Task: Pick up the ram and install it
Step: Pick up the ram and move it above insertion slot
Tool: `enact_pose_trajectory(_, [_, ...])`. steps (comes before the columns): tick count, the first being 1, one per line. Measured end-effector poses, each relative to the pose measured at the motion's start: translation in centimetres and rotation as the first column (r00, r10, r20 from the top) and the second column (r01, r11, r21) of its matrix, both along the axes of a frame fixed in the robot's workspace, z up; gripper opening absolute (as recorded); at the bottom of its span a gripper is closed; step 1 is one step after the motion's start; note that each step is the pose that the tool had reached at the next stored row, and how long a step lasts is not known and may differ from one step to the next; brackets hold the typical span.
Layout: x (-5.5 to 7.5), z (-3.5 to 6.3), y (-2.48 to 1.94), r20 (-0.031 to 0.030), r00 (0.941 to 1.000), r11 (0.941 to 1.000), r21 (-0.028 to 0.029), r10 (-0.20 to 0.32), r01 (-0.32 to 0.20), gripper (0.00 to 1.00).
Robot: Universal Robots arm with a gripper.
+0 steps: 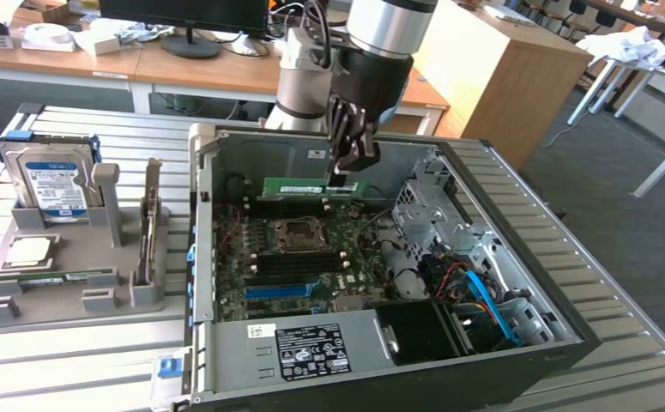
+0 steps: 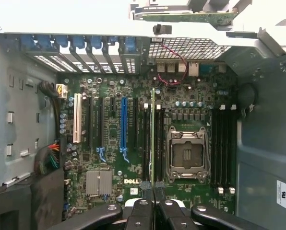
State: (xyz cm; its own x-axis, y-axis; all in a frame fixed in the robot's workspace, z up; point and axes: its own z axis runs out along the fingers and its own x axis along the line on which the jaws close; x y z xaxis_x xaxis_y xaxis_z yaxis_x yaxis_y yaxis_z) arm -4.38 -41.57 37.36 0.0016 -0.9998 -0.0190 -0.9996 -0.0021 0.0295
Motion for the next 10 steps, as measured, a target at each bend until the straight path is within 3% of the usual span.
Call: enact_pose_trajectory(10, [0.0, -1.11, -0.02, 0.0, 1.0, 1.0, 0.0002, 0.0, 0.0, 0.12])
